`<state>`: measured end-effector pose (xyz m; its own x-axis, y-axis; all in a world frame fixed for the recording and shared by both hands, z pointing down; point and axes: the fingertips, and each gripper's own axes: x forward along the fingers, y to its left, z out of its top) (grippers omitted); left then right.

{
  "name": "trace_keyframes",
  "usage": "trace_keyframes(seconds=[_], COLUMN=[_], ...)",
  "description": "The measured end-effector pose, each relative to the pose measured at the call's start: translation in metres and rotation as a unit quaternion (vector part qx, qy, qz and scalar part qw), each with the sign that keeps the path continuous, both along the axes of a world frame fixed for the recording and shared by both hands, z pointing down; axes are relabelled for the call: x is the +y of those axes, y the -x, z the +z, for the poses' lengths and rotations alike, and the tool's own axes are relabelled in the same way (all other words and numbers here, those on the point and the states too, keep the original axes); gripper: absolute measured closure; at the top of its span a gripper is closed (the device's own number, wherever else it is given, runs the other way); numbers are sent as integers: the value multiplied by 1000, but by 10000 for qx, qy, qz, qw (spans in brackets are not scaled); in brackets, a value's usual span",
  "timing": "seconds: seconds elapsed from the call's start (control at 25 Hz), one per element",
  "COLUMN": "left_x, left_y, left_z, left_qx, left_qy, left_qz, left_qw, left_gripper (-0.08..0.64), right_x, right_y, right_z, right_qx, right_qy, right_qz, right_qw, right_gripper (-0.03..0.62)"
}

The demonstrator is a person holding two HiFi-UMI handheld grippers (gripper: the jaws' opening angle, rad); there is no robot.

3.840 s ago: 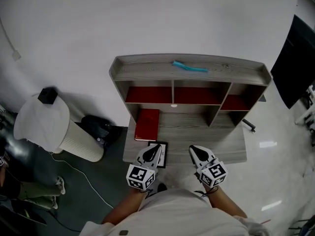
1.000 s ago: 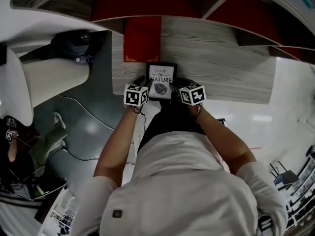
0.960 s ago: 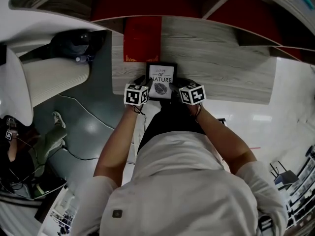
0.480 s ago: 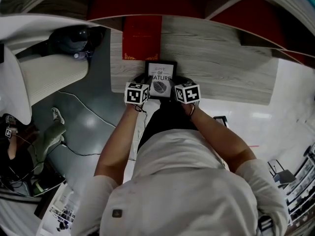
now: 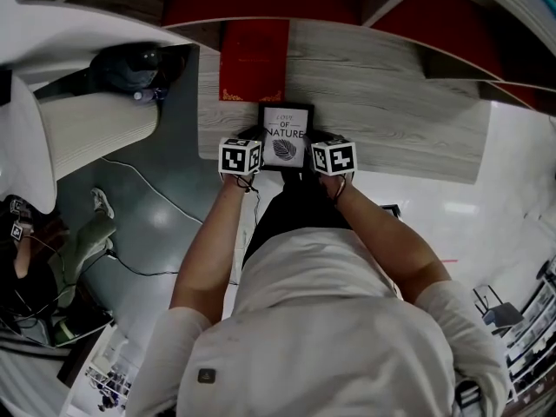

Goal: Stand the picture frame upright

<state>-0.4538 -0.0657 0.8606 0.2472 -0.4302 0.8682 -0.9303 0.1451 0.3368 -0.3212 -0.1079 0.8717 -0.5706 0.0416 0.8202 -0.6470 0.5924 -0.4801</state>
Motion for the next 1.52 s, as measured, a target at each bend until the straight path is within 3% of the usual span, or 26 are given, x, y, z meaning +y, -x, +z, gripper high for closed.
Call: trace_keyframes(seconds=[0.32, 0.72, 1.04, 1.52], left_x=[1, -13, -16, -58], left_y=[-18, -33, -62, -137], left_z=[-33, -102, -162, -226], left_qx=[-107, -440, -683, -583], left_qy=[-344, -1146, -1841, -2461], left_qz=[70, 411, 776, 1381], left_qw=[9993, 9916, 9775, 9576], left_gripper=[472, 476, 476, 476], right_x=[-1, -4, -2, -28], right_y=[-19, -36, -66, -144], right_z=[-32, -93, -149, -215], right_qx=[-192, -538, -628, -650], right_qy=[-273, -1032, -1633, -2290], right_qz=[262, 779, 1179, 1836], right_qw=[9991, 9902, 9775, 9537], right_gripper=[511, 514, 517, 517])
